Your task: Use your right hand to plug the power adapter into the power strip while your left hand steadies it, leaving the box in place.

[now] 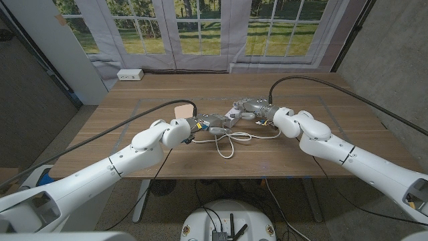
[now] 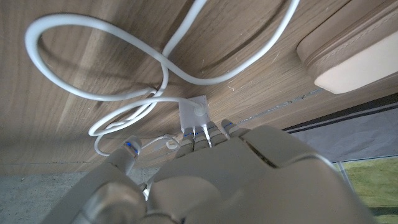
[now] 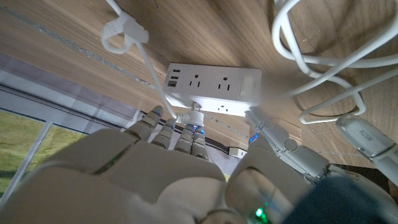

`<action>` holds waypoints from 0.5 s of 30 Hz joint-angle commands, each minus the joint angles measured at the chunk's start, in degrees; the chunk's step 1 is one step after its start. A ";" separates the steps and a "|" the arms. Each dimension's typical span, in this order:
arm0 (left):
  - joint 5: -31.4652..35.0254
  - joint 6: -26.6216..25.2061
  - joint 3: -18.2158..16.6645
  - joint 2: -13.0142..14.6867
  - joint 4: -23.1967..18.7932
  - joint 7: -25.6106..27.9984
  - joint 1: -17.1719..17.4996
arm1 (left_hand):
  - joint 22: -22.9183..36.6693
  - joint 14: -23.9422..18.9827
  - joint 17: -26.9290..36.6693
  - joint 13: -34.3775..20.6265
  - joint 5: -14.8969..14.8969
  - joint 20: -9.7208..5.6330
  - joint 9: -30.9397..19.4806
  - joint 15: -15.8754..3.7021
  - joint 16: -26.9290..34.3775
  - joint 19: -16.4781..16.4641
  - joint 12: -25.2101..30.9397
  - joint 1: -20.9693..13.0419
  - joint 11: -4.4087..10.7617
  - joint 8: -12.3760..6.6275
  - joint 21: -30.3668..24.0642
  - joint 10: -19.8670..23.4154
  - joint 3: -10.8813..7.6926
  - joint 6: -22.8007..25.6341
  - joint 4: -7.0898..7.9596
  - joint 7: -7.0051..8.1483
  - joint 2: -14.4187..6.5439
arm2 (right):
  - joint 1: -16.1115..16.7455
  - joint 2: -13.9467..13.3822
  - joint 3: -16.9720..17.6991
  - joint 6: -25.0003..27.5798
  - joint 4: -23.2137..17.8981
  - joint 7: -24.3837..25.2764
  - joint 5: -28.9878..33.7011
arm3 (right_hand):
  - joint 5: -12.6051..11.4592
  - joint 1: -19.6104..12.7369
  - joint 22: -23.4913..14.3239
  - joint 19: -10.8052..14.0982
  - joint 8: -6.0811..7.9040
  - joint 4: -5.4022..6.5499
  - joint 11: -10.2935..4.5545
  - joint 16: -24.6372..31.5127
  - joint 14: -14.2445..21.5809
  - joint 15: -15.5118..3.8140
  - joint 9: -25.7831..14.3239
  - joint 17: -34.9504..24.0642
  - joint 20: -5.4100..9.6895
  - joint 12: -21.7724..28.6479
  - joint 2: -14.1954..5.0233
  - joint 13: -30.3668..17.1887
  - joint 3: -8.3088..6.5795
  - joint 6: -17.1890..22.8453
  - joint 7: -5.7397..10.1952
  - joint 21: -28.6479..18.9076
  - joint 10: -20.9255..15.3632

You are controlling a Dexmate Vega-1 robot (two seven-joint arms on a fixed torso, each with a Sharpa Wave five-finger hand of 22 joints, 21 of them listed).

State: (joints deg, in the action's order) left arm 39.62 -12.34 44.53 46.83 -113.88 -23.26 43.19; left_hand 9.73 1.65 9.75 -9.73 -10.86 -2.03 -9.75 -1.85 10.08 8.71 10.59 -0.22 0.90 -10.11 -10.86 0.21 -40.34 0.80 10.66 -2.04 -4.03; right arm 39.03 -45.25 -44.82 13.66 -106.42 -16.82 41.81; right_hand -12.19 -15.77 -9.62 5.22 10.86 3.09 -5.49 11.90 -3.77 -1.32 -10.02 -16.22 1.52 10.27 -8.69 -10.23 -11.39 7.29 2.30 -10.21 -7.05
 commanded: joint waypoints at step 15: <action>-0.29 0.39 -0.06 0.12 0.29 -0.29 -0.27 | 0.20 -0.61 0.12 -0.23 -0.09 -4.40 -0.32 -0.03 0.32 -0.35 0.26 0.16 0.05 -0.33 -0.32 0.67 -0.45 0.43 -0.14 -0.08 -6.60 | -1.72 0.51 -1.80 1.25 1.22 -3.94 -0.04 | 0.42 1.18 0.00 -0.75 0.35 0.24 0.53 -0.17 -1.01 0.21 -0.28 0.28 0.08 0.61 0.33 -0.12 -0.46 1.02 -0.34 -0.23 -1.28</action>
State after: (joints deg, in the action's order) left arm 39.53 -12.26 44.54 46.92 -113.93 -23.47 43.17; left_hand 9.72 1.65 9.71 -9.73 -10.85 -2.03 -9.71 -1.84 10.02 8.71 10.59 -0.22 0.90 -10.20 -10.86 0.21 -40.34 0.80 10.66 -2.04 -4.03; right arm 38.26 -45.05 -45.58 14.44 -105.97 -19.10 41.27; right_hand -11.97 -14.94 -9.62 4.61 10.85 3.09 -5.64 11.91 -4.30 -1.23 -10.02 -15.95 1.73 10.47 -8.30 -10.28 -11.39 7.83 1.87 -10.21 -7.20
